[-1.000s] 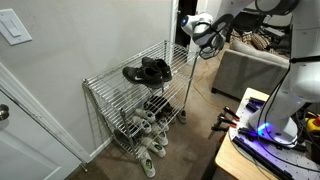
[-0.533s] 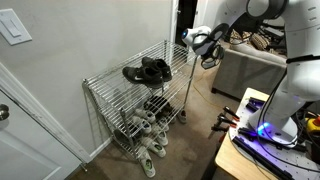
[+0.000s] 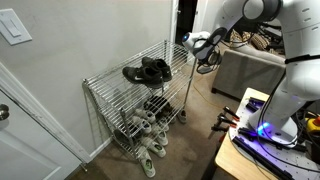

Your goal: Remove the pair of grey slippers from the top rack and put them on the second rack from the top

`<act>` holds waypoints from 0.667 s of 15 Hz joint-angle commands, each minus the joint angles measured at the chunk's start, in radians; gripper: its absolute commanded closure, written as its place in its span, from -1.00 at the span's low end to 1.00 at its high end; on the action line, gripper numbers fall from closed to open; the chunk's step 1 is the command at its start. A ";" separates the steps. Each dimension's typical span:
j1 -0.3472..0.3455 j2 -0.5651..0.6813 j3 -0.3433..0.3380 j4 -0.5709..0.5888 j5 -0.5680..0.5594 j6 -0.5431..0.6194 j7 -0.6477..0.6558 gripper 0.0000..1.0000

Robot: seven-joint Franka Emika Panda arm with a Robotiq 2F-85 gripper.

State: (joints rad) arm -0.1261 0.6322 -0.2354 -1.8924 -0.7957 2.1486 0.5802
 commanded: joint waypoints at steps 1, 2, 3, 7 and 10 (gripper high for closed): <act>-0.024 -0.005 -0.008 -0.026 0.026 0.104 -0.029 0.91; -0.028 -0.004 -0.010 -0.026 0.039 0.116 -0.034 0.91; -0.030 -0.001 -0.014 -0.023 0.049 0.124 -0.036 0.91; -0.007 0.019 -0.031 -0.008 0.045 0.109 -0.010 0.86; -0.007 0.019 -0.031 -0.008 0.047 0.110 -0.010 0.86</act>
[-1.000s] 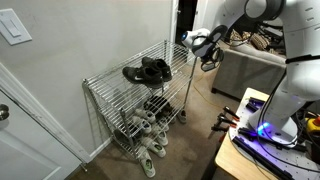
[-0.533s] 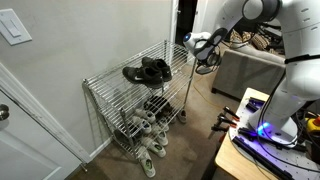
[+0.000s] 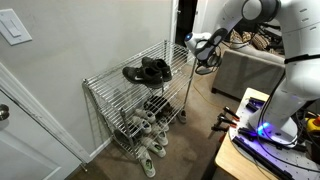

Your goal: Remove the pair of grey slippers from the top rack and put them on the second rack from the top

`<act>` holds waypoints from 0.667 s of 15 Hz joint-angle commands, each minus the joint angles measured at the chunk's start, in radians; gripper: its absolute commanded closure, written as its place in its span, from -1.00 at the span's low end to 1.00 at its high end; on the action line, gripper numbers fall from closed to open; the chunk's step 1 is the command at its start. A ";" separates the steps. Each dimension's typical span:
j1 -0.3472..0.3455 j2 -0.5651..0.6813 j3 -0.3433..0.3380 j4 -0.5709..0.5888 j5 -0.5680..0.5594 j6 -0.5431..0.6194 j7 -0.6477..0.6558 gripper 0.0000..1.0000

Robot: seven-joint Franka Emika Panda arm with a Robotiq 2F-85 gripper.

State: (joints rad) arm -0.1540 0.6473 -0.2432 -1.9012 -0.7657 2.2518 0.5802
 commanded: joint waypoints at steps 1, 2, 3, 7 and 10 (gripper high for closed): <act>0.021 0.004 -0.023 0.001 0.017 0.007 -0.010 0.86; 0.021 0.004 -0.023 0.001 0.017 0.007 -0.010 0.86; 0.021 0.004 -0.023 0.001 0.018 0.007 -0.010 0.86; 0.014 0.004 -0.026 -0.025 0.010 0.036 -0.008 0.91; -0.005 0.029 -0.027 -0.058 0.016 0.074 -0.033 0.91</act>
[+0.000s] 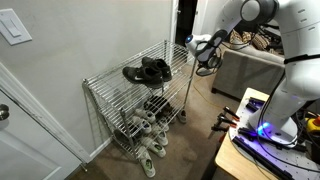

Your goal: Remove the pair of grey slippers from the top rack and put them on the second rack from the top

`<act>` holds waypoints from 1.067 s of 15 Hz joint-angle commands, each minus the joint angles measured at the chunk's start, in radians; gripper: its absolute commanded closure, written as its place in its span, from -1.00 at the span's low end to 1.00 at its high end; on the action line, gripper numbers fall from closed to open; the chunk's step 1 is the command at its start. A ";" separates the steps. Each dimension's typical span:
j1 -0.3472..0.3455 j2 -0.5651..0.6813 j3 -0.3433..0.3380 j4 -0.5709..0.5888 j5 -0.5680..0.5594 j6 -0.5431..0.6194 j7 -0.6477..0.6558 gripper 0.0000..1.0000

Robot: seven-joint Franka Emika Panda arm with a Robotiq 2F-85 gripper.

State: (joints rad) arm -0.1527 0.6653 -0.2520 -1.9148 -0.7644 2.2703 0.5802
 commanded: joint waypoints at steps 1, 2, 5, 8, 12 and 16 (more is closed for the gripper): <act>-0.011 0.019 -0.020 -0.055 0.020 0.068 -0.045 0.91; -0.014 0.026 -0.022 -0.066 0.021 0.075 -0.064 0.91; -0.011 0.043 -0.034 -0.101 0.011 0.102 -0.102 0.91; -0.011 0.051 -0.042 -0.149 -0.007 0.210 -0.128 0.91; 0.000 0.076 -0.063 -0.192 0.003 0.348 -0.145 0.91; 0.008 0.094 -0.097 -0.235 0.009 0.516 -0.147 0.91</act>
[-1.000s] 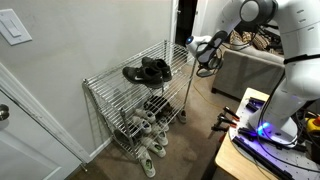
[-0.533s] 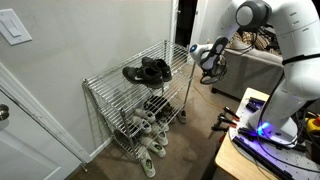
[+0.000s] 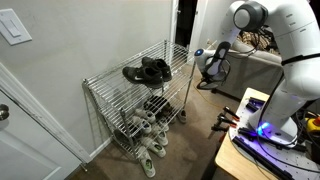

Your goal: Remove the pair of grey slippers from the top rack and put them on the second rack from the top

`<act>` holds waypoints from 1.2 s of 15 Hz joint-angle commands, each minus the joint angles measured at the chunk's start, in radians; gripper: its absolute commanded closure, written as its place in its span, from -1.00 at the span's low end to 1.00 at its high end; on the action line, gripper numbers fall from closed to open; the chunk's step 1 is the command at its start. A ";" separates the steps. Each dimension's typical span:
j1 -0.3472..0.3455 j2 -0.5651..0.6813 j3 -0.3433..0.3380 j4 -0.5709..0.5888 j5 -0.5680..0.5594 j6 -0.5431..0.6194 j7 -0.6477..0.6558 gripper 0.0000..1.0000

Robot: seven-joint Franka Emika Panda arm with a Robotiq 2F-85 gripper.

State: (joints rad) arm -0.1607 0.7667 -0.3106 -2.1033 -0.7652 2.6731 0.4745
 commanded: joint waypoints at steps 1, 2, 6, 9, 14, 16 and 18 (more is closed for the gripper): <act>0.020 0.000 -0.049 -0.056 0.016 0.162 -0.042 0.91; 0.025 0.008 -0.057 -0.062 0.024 0.197 -0.051 0.91; 0.023 0.027 -0.055 -0.085 0.085 0.288 -0.137 0.91; 0.051 0.024 -0.052 -0.090 0.150 0.321 -0.202 0.91; 0.066 0.042 -0.004 -0.072 0.342 0.383 -0.298 0.92; 0.049 0.058 0.031 -0.046 0.422 0.362 -0.337 0.91; 0.041 0.069 0.056 -0.024 0.482 0.339 -0.369 0.91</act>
State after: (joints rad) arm -0.1000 0.8207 -0.2870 -2.1524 -0.3748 3.0282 0.1855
